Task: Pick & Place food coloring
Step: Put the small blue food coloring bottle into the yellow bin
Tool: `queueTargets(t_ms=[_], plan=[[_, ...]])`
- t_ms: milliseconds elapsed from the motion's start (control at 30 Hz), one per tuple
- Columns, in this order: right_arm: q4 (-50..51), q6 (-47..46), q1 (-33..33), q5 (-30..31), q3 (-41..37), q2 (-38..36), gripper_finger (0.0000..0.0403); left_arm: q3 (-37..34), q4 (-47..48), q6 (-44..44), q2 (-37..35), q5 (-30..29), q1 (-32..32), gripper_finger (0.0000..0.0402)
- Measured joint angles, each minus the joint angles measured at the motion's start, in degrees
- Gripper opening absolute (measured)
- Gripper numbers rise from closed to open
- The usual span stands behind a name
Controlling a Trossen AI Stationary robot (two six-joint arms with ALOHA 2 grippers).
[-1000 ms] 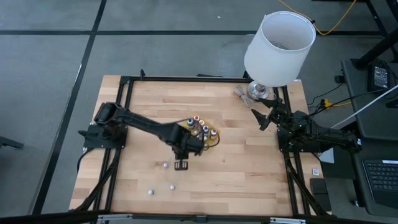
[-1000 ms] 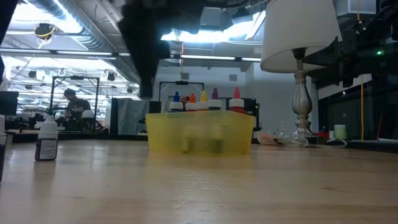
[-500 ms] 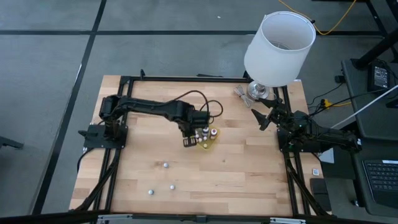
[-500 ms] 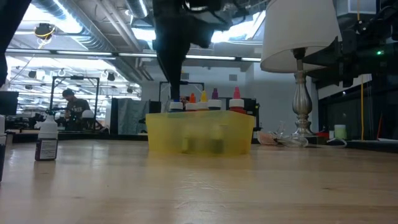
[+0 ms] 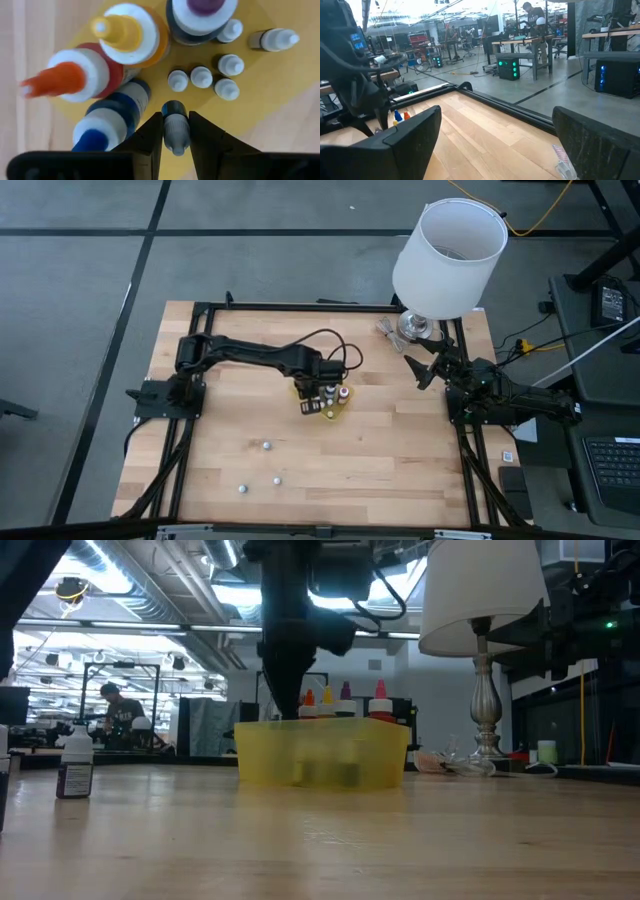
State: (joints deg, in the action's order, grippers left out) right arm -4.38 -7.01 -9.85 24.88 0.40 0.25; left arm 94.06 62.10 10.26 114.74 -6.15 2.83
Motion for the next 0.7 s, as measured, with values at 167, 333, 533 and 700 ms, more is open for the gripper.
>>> queueTargets(t_ms=[167, 333, 533, 700], plan=[[0.0, 0.0, 0.0, 0.0, 0.0, 0.0, 0.0381, 0.0, -1.1, 1.1, 1.1, -0.2, 0.0, 0.0073], [0.0, 0.0, 0.0, 0.0, 0.0, 0.0, 0.0381, -0.3, -2.1, 4.7, 1.7, -0.2, 0.0, 0.0079], [0.0, 0.0, 0.0, 0.0, 0.0, 0.0, 0.0381, -4.3, -4.0, 9.6, 1.9, -0.6, -0.3, 0.0074], [0.0, 0.0, 0.0, 0.0, 0.0, 0.0, 0.0381, -6.2, -4.9, 12.1, 2.1, -1.9, -1.2, 0.0078]])
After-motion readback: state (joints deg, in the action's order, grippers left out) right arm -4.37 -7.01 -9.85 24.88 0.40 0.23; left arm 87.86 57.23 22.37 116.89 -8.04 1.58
